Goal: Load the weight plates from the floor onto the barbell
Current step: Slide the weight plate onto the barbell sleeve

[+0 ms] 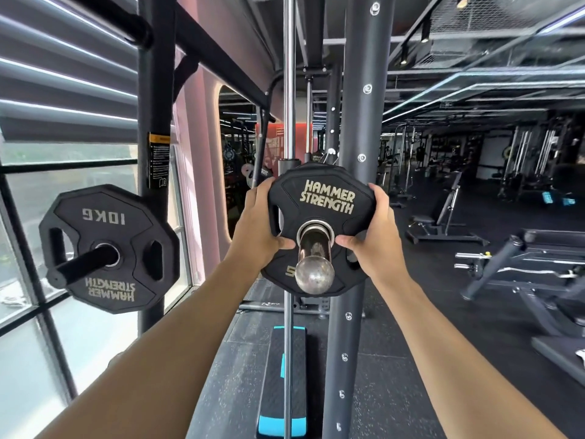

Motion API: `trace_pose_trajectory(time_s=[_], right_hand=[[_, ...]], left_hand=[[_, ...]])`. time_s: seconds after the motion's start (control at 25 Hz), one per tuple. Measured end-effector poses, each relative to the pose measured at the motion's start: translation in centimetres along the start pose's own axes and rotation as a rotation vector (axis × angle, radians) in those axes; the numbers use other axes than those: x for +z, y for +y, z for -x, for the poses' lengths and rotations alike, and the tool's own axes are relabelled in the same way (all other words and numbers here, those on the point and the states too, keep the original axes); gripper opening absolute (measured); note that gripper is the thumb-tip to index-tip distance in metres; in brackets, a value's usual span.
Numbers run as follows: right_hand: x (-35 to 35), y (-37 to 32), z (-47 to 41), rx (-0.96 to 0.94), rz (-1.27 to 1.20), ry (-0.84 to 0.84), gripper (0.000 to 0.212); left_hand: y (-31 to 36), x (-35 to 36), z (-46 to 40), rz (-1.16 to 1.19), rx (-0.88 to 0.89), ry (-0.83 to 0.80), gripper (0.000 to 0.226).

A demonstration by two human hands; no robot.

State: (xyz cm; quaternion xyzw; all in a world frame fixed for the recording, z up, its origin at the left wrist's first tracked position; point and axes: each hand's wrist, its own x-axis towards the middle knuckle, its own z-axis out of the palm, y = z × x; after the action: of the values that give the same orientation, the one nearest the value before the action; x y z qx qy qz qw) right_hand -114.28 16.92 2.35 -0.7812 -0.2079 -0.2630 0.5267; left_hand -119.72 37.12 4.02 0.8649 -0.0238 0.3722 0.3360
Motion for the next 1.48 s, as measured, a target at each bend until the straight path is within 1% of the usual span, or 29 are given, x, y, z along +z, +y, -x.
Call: trace_pose_trajectory(time_s=[0.24, 0.44, 0.64, 0.8, 0.88, 0.96, 1.0, 1.04, 1.12, 1.2, 1.24, 1.28, 1.32, 1.4, 1.48], right_hand=[[2.1, 1.7, -2.8, 0.019, 0.04, 0.035, 0.11], [2.8, 2.6, -4.2, 0.039, 0.038, 0.042, 0.108], [2.8, 3.1, -4.0, 0.073, -0.04, 0.045, 0.104], [2.4, 2.5, -4.0, 0.075, 0.015, 0.002, 0.106], [1.8, 2.2, -4.0, 0.071, 0.075, -0.059, 0.111], [1.4, 2.2, -3.3, 0.058, 0.135, -0.109, 0.116], [1.3, 2.2, -2.6, 0.047, 0.156, -0.105, 0.112], [1.5, 2.1, -1.4, 0.042, 0.168, -0.076, 0.104], [2.3, 2.1, 1.3, 0.068, 0.233, 0.025, 0.078], [3.8, 2.2, 4.2, 0.127, 0.323, 0.054, 0.052], [5.1, 2.2, 5.6, 0.155, 0.328, 0.028, 0.042], [6.3, 1.9, 6.9, 0.18, 0.319, -0.012, 0.038], [7.7, 1.4, 8.1, 0.192, 0.314, -0.076, 0.04], [10.8, 0.0, 10.3, 0.113, 0.328, -0.223, 0.048], [14.0, -2.3, 12.5, -0.012, 0.307, -0.353, 0.042]], left_hand=[[-2.2, 2.1, -2.5, 0.03, 0.003, 0.036, 0.119], [-2.9, 3.1, -4.6, -0.024, -0.002, 0.027, 0.123], [-2.5, 3.2, -5.7, -0.113, -0.001, -0.019, 0.122], [-1.7, 2.6, -5.8, -0.173, -0.021, -0.049, 0.124], [-1.4, 2.2, -5.3, -0.229, -0.058, -0.097, 0.131], [-1.6, 1.8, -3.8, -0.274, -0.08, -0.101, 0.137], [-1.7, 1.6, -2.6, -0.298, -0.098, -0.078, 0.134], [-1.9, 1.2, -1.1, -0.337, -0.117, -0.057, 0.127], [-2.6, 0.2, 1.8, -0.469, -0.114, -0.053, 0.101], [-3.3, -1.6, 4.9, -0.578, -0.098, -0.068, 0.075], [-3.9, -2.7, 6.7, -0.611, -0.11, -0.077, 0.065], [-4.6, -3.9, 8.2, -0.638, -0.121, -0.082, 0.058], [-5.3, -5.0, 9.8, -0.66, -0.126, -0.083, 0.052], [-6.9, -7.3, 12.8, -0.709, -0.126, -0.067, 0.047], [-9.0, -9.8, 15.7, -0.764, -0.153, -0.043, 0.047]])
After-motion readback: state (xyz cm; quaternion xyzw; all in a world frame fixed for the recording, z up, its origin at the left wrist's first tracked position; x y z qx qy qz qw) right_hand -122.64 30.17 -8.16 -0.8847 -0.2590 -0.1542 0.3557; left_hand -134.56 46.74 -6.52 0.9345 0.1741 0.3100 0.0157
